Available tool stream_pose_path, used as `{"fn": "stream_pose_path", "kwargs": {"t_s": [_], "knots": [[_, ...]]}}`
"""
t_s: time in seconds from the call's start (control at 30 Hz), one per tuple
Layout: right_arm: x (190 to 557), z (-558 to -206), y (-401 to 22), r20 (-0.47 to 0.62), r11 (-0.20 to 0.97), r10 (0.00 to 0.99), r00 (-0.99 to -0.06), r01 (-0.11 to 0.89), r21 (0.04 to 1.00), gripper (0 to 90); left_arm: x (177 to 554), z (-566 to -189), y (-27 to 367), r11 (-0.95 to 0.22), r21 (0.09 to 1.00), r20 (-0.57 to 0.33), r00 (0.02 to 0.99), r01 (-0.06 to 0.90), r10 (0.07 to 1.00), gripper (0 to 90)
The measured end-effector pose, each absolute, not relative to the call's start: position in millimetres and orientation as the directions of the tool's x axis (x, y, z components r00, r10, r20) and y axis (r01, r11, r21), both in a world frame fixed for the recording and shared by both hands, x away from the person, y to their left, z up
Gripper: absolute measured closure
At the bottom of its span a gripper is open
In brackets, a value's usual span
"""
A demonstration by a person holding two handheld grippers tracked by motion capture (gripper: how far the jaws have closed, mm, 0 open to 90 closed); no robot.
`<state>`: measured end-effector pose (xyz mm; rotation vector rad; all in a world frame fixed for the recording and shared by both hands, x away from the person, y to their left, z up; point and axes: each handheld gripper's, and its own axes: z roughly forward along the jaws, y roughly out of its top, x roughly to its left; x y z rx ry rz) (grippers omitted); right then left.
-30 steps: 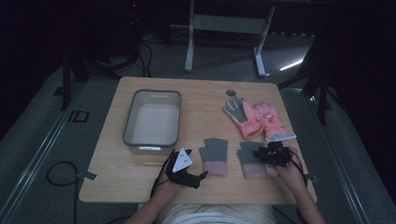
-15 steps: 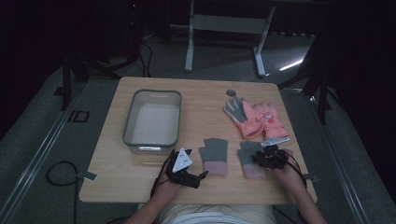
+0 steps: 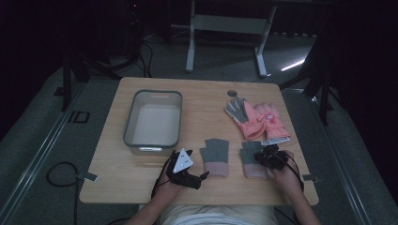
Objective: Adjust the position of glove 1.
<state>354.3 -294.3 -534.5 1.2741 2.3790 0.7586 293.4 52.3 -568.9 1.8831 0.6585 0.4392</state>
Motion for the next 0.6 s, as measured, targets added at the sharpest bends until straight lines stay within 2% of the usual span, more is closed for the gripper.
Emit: {"fn": "stream_pose_path", "kwargs": {"t_s": [0.17,0.3,0.6], "knots": [[354.2,-517.9,-290.1,-0.022,0.415,0.854,-0.52,0.655,0.631,84.9,294.2,-568.9,53.3,-0.294,0.923,-0.01,0.781,0.247,0.625,0.0],[355.6,-488.8,-273.9,-0.003,0.386,0.853,-0.523,0.626,0.677,84.9,293.7,-568.9,52.9,-0.299,0.923,-0.004,0.782,0.244,0.624,0.0],[358.1,-468.8,-230.5,0.034,0.365,0.833,-0.552,0.596,0.716,84.9,294.1,-568.9,53.2,-0.298,0.923,-0.005,0.781,0.244,0.624,0.0]]}}
